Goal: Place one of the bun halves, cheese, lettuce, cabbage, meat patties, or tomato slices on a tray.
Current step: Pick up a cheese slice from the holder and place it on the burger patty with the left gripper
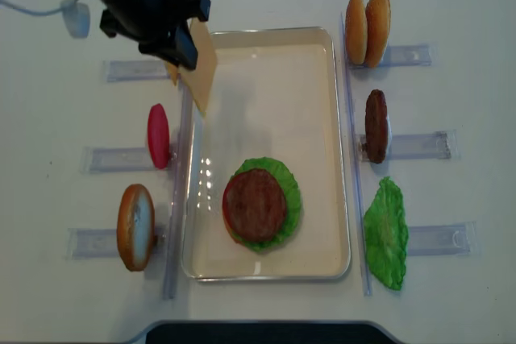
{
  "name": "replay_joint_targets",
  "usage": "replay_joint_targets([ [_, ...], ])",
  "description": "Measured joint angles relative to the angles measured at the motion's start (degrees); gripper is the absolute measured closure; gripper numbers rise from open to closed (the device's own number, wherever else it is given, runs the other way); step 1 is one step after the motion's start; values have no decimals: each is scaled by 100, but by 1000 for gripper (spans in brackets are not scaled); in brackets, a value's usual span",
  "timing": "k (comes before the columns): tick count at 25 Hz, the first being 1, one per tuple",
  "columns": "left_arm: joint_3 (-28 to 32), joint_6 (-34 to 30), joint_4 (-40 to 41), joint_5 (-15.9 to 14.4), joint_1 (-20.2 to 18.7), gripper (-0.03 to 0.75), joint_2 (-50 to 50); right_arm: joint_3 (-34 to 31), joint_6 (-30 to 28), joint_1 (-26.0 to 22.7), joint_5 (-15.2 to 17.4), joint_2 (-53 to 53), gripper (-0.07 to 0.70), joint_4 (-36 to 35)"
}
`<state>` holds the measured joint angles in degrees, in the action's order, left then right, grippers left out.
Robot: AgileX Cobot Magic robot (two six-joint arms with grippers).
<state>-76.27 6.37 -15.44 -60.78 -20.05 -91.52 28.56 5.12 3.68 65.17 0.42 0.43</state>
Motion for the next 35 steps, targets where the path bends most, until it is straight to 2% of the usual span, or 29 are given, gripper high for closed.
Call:
replay_joint_targets([
  [4, 1139, -719, -1005, 518, 0, 683, 892, -5, 0, 0, 0, 0, 144, 0],
  [8, 2145, -1541, -2011, 866, 0, 683, 1531, -5, 0, 0, 0, 0, 144, 0],
  [12, 3047, -2698, -3209, 1232, 0, 683, 2017, -5, 0, 0, 0, 0, 144, 0],
  [19, 4347, -5057, -5564, 1452, 0, 683, 2223, -5, 0, 0, 0, 0, 144, 0],
  [21, 4611, -5416, -5943, 1561, 0, 683, 2223, -5, 0, 0, 0, 0, 144, 0],
  [24, 4823, -5581, -6292, 1688, 0, 683, 2223, -5, 0, 0, 0, 0, 144, 0],
  [30, 4843, -5587, -6505, 1739, 0, 683, 2193, -5, 0, 0, 0, 0, 144, 0],
  [35, 4843, -5597, -6617, 1655, 0, 683, 1583, -5, 0, 0, 0, 0, 144, 0],
])
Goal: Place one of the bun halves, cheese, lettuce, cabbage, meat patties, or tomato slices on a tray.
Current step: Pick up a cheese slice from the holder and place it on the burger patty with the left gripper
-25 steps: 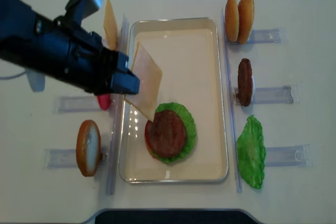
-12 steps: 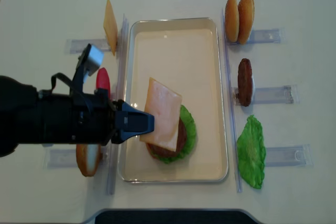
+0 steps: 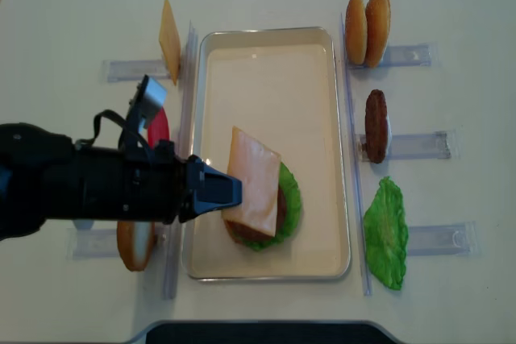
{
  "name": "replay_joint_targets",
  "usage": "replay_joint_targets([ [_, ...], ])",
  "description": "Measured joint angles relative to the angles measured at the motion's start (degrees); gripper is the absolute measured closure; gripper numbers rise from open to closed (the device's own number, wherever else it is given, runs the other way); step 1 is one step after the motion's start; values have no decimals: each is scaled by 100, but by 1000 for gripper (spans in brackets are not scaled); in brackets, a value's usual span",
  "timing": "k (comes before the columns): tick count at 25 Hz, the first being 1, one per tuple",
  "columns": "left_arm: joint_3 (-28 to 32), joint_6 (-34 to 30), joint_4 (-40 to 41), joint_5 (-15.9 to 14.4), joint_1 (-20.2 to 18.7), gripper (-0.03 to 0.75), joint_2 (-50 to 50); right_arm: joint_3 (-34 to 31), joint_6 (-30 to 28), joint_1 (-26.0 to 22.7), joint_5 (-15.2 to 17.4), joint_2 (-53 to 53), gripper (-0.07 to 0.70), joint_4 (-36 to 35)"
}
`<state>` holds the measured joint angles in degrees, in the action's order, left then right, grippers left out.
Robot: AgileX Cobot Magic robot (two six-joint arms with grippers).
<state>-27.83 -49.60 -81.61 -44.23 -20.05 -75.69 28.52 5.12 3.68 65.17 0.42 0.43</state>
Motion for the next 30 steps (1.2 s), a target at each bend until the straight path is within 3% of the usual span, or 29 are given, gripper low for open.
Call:
replay_joint_targets([
  [12, 0, -334, -133, -42, 0, 683, -888, 0, 0, 0, 0, 0, 144, 0],
  [26, -5, -475, 279, 364, 0, 681, -917, 0, 0, 0, 0, 0, 144, 0],
  [28, -5, -475, 340, 392, 0, 664, -917, 0, 0, 0, 0, 0, 144, 0],
  [30, -5, -475, 371, 457, 0, 598, -917, 0, 0, 0, 0, 0, 144, 0],
])
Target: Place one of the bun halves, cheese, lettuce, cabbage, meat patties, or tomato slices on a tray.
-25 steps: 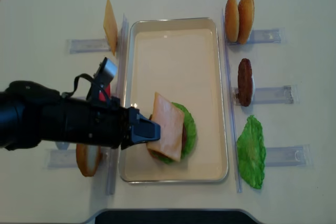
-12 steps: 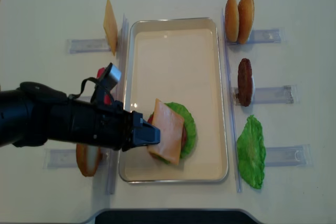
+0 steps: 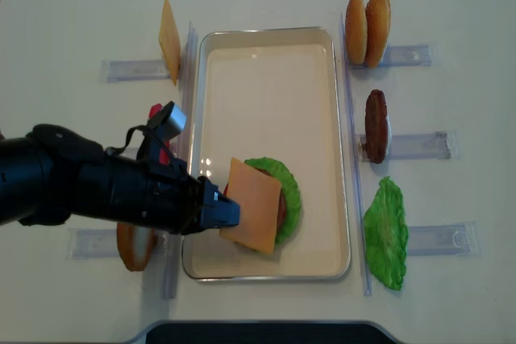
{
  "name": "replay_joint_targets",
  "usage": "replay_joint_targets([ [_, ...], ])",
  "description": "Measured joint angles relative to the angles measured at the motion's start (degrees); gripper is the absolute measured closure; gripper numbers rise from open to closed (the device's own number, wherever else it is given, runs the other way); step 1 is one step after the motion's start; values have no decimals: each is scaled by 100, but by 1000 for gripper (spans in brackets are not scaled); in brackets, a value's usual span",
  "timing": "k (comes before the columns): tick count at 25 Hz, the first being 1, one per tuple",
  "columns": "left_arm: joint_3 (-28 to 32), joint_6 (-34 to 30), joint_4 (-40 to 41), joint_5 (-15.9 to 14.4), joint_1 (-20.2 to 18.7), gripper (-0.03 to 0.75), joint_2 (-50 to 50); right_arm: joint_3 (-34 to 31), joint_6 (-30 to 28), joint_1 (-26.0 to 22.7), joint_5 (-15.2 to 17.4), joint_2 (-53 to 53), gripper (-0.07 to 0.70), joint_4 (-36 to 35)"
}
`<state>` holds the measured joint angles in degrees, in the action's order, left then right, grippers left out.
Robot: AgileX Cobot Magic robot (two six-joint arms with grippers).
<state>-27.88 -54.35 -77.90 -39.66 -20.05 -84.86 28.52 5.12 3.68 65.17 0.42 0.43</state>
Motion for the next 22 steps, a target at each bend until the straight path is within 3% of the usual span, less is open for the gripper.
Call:
replay_joint_targets([
  [6, 0, 0, 40, 308, 0, 284, 0, 0, 0, 0, 0, 0, 144, 0],
  [8, 0, 0, 68, 454, 0, 226, 0, 0, 0, 0, 0, 0, 144, 0],
  [12, -26, 211, 339, 738, 0, 192, 0, 0, 0, 0, 0, 0, 144, 0],
  [15, -174, 721, 913, 787, 0, 188, 0, 0, 0, 0, 0, 0, 144, 0],
  [18, -468, 1251, 1570, 735, 0, 187, 0, 0, 0, 0, 0, 0, 144, 0],
  [22, -1064, 1785, 2237, 398, 0, 189, 0, 0, 0, 0, 0, 0, 144, 0],
])
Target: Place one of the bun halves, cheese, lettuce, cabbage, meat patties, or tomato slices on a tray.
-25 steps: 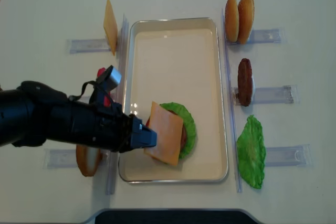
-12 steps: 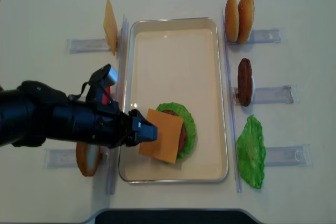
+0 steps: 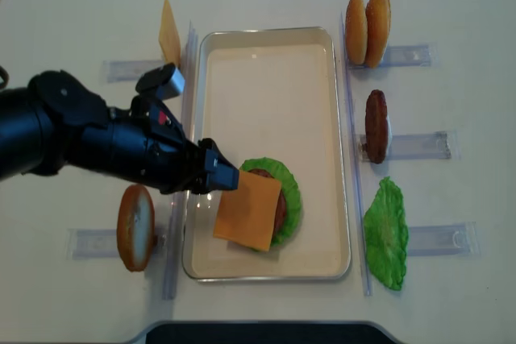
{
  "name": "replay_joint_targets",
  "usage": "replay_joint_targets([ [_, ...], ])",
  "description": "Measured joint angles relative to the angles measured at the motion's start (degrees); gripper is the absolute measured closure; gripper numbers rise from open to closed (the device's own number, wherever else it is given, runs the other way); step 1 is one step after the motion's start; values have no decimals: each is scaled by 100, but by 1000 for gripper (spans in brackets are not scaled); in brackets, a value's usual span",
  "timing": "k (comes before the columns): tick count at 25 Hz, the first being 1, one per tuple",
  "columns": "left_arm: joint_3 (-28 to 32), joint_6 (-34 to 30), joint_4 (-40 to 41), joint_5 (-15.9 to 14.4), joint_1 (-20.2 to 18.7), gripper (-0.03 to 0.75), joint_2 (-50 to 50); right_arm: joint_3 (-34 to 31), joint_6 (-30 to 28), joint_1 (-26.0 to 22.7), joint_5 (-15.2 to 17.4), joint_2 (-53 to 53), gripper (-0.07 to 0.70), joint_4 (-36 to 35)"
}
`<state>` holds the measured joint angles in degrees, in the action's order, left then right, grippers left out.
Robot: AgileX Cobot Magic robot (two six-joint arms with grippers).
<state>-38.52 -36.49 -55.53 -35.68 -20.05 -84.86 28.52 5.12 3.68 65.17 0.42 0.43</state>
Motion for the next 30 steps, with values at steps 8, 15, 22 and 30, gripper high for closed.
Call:
replay_joint_targets([
  [8, -1356, 1287, 1918, -816, 297, 197, -2, 0, 0, 0, 0, 0, 144, 0],
  [15, -2589, 2551, 4252, -1787, 1042, 213, -2, 0, 0, 0, 0, 0, 144, 0],
  [22, -3268, 3057, 5441, -2592, 1921, 218, -2, 0, 0, 0, 0, 0, 145, 0],
  [30, -3325, 3395, 6297, -3245, 2435, 218, -7, 0, 0, 0, 0, 0, 146, 0],
])
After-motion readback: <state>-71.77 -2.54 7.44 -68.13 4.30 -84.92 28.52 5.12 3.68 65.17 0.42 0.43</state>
